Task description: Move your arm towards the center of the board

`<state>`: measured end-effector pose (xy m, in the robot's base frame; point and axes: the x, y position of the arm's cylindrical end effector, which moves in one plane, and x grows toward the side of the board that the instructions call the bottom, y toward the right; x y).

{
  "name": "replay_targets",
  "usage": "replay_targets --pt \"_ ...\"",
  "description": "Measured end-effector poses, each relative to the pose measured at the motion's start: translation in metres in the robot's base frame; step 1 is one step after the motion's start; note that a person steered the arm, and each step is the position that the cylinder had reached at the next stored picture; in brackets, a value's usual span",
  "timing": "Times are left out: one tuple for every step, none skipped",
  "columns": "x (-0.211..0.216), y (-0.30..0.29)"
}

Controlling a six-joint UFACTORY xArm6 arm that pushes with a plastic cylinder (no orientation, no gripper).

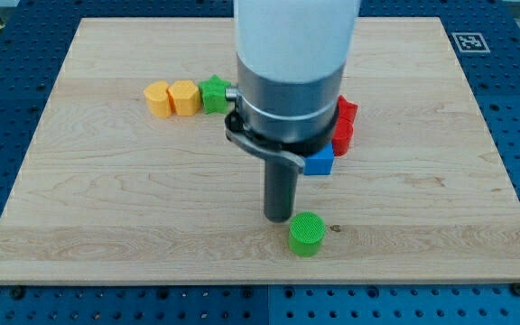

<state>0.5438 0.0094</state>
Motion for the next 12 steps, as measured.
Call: replay_targets --pt "-0.035 -0.012" --pt "-0.054 -0.012" --pt "-0.055 -0.012" --pt "-0.06 -0.016" --pt "-0.087 -0.017" --pt "-0.105 -0.018" --pt "-0.12 -0.018" --pt "-0.131 -0.018" --pt "-0.132 -0.018" --pt "-0.112 -0.018" --pt "-0.07 -0.014" --pt "-0.042 0.004"
